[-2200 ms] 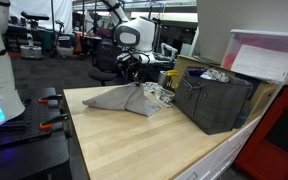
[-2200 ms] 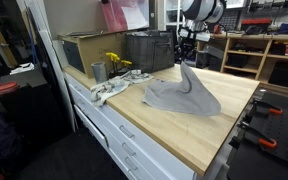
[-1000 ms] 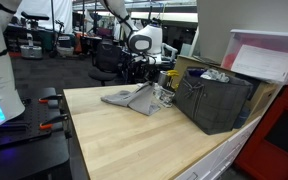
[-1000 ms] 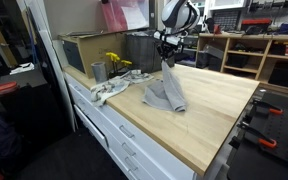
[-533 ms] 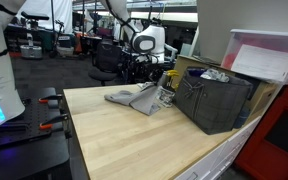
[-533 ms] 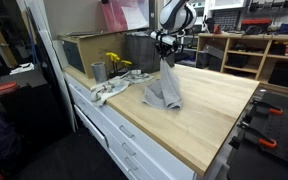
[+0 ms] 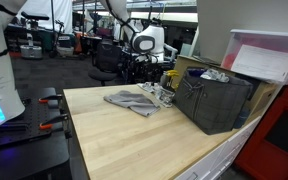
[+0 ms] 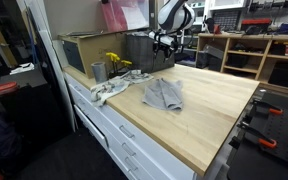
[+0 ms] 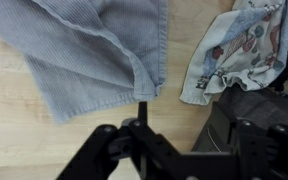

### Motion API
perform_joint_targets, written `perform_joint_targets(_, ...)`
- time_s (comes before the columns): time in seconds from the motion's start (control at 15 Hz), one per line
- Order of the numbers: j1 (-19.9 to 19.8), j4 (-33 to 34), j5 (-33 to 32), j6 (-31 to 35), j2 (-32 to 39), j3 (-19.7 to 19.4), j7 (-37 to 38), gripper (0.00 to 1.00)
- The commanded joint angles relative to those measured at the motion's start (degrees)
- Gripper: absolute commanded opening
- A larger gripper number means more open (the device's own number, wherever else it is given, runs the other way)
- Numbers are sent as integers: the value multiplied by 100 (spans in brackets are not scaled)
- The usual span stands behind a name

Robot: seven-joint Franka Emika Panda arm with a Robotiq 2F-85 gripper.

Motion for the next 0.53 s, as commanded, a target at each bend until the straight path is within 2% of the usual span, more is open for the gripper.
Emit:
perform_joint_targets(0.0,-71,-752,-2,-12,-555,166,-97,98)
perform_joint_targets(0.2,-301,-1539,239,11,-974,589,-898,100)
perform_joint_targets(0.47,-595,-2421,898,92,-1245,1173,-2347,100)
